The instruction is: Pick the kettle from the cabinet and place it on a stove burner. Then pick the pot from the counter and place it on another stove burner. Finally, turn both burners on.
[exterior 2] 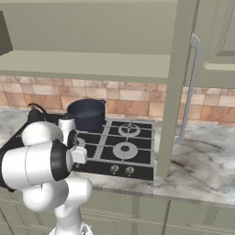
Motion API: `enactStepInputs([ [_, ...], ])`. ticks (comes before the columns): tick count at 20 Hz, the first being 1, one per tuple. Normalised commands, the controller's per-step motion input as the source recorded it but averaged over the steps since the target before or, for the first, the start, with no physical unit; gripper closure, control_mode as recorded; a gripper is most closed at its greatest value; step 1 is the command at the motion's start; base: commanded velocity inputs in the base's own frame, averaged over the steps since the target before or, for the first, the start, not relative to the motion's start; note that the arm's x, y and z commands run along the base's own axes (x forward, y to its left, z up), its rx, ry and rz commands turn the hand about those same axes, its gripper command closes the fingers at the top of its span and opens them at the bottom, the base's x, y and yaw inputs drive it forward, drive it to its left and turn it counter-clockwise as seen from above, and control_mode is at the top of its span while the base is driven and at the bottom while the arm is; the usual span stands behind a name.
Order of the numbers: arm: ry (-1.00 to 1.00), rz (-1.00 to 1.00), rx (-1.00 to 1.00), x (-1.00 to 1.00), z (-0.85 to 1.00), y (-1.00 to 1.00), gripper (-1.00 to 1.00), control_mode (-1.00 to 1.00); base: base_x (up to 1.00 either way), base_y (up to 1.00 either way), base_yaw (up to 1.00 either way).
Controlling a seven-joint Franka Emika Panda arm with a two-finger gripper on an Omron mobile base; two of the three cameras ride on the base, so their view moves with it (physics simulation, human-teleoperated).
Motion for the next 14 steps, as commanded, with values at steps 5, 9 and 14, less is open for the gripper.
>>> enactStepInputs([
  [5,-0.03,0.00,0.00,0.16,-0.05,0.15,-1.00,-1.00,0.00,0.00,0.00],
  [9,-0.03,0.00,0.00,0.05,-0.02,0.03,-1.00,-1.00,0.00,0.00,0.00],
  [14,-0.01,0.00,0.00,-0.06,-0.09,-0.05,-1.00,-1.00,0.00,0.00,0.00],
])
